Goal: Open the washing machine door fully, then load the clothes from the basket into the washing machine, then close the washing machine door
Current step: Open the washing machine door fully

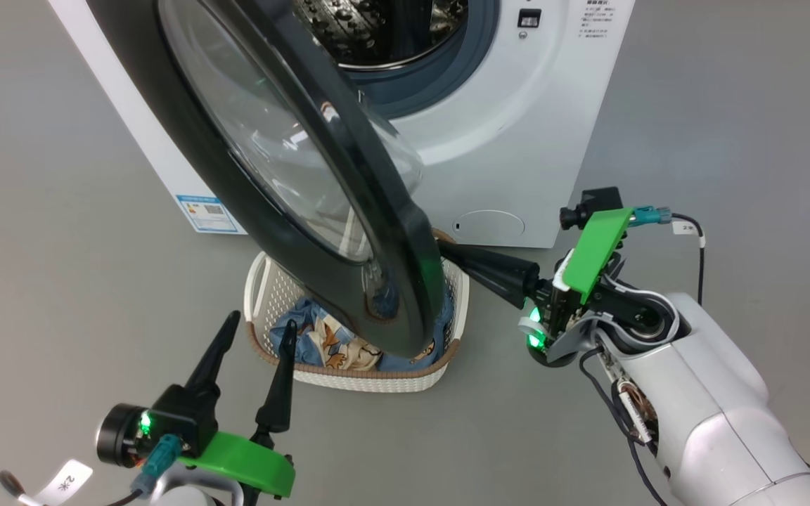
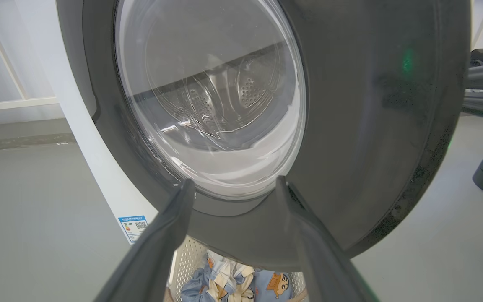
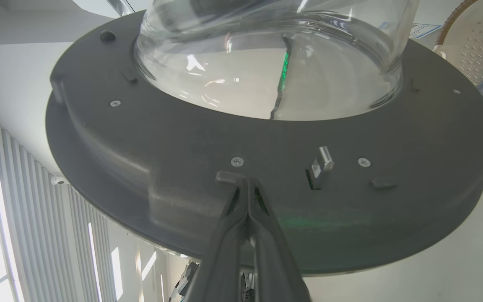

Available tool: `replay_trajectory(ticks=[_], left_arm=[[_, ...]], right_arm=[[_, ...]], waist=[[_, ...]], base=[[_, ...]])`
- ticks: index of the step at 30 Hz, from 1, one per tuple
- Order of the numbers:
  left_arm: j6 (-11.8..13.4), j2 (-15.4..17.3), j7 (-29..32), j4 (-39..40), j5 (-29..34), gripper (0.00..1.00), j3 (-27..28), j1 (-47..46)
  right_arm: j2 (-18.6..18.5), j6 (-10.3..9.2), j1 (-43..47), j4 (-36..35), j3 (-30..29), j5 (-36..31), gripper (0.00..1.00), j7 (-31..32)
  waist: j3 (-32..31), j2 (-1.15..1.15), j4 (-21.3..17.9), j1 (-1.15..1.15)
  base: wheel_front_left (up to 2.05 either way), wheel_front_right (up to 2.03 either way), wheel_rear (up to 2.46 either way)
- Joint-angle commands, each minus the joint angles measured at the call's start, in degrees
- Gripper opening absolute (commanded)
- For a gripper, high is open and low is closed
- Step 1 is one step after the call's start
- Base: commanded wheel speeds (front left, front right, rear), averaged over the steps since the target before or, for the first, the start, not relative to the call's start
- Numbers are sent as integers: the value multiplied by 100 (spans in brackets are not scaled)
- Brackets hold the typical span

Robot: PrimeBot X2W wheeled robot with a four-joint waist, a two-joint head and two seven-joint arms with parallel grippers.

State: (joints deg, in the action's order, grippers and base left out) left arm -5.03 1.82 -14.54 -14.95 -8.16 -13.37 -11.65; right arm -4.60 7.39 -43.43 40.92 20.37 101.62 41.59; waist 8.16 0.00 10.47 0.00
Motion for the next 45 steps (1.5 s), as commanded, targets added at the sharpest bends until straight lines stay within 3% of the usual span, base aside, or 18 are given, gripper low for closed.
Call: replay_trajectory(ticks=[1,13,21,30,38,39,40,42,45], left_arm=[[-52,106,-46,103,64,100,193,-17],[-69,106,-46,106,50,100,211,12],[-62,106,-46,79,22,100,232,-3],[-61,106,-46,60,56,100,315,5],[-89,106,-46,11,96,100,377,68],[-90,106,-46,9,98,100,390,88],[-92,106,-46,8,100,100,398,101],[-98,106,-46,1,109,100,424,122],[-108,106,-46,-1,128,100,450,143]], right_arm=[[171,10,25,-194,152,92,0,-34],[172,10,29,-131,352,242,0,-261],[105,10,91,-361,56,220,0,-740],[-260,10,730,-1315,-530,80,0,-1383],[-620,10,1901,-2569,-866,-666,0,-2304],[-625,10,2081,-2718,-900,-720,11,-2404],[-637,10,2256,-2853,-949,-773,35,-2514],[-682,10,2569,-3084,-998,-933,100,-2709],[-705,10,2933,-3335,-1061,-1132,100,-2984]], waist=[[-32,0,3,0],[-43,0,-29,0],[-55,0,-113,0],[-103,0,-387,0],[-259,0,-629,0],[-281,0,-661,0],[-294,0,-685,0],[-323,0,-745,0],[-348,0,-824,0]], base=[[0,0,0],[0,0,0],[0,0,0],[0,0,0],[0,0,0],[0,0,0],[0,0,0],[0,0,0],[0,0,0]])
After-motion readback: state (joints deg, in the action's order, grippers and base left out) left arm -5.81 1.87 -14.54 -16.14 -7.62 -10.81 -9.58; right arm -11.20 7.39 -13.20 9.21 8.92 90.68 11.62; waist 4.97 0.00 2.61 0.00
